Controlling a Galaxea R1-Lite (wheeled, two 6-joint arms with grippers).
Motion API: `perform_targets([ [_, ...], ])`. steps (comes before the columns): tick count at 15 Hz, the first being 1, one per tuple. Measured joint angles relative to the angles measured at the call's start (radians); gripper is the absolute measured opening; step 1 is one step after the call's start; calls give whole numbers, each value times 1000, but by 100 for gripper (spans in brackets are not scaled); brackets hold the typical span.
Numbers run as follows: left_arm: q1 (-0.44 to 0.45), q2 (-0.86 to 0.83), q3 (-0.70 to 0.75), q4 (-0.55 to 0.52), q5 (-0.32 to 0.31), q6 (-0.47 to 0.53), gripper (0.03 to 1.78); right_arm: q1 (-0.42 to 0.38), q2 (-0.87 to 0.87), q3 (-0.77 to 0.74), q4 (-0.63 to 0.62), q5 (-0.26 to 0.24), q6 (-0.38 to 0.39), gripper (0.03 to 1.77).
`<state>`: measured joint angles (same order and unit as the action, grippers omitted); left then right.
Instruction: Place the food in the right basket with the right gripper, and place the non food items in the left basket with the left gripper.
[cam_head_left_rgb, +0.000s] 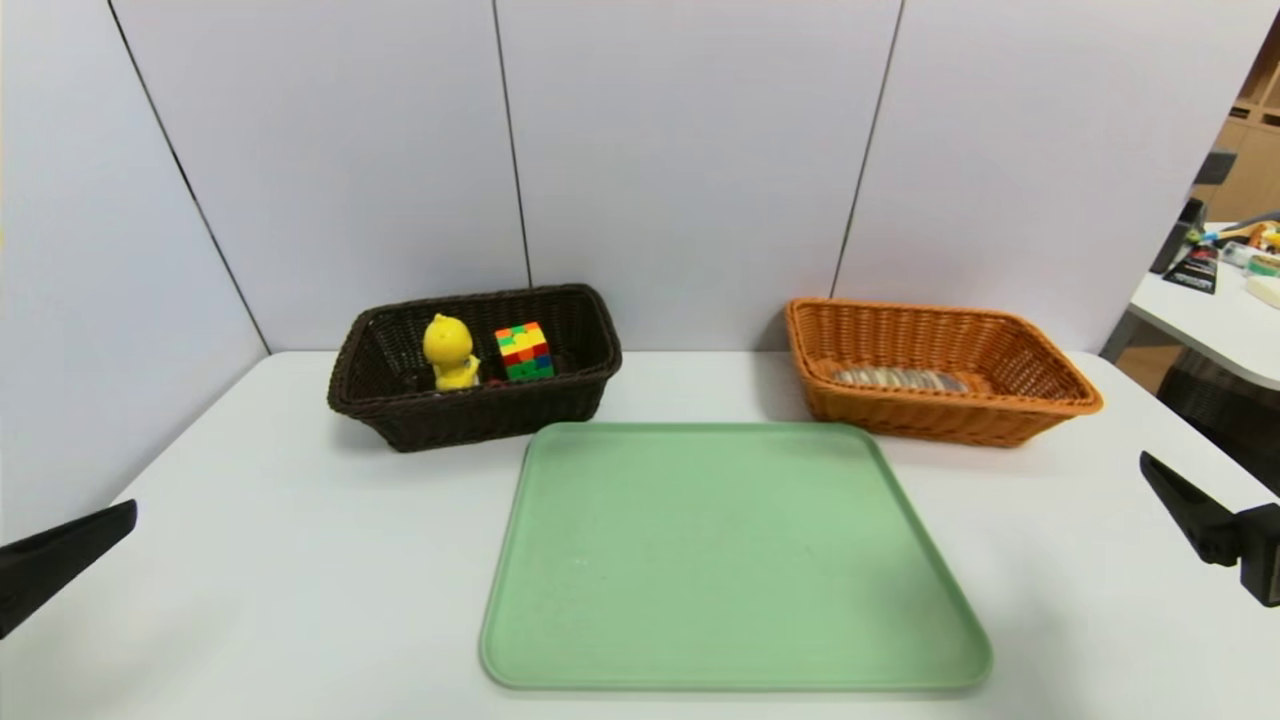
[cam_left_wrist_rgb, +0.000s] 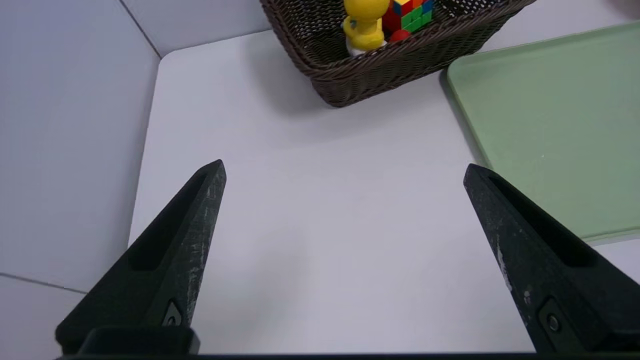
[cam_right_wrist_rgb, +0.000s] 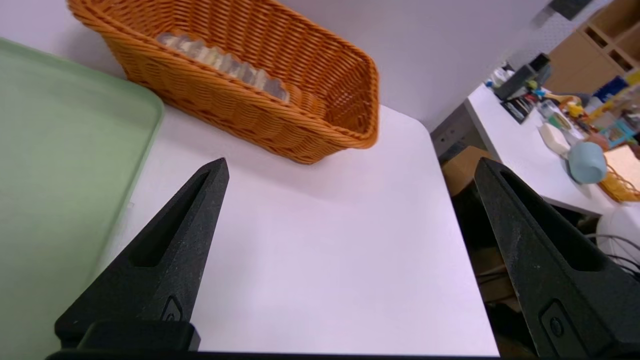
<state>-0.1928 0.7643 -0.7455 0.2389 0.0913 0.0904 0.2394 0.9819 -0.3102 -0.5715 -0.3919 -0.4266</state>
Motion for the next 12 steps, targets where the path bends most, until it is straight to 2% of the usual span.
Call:
perform_targets([
  [7,65,-177,120,-7,-22,-21,169,-83,-145,53,9,4,-11,169],
  [12,124,-293,237,-113,-26,-15,169,-134,-262,100,21,8,-10,169],
])
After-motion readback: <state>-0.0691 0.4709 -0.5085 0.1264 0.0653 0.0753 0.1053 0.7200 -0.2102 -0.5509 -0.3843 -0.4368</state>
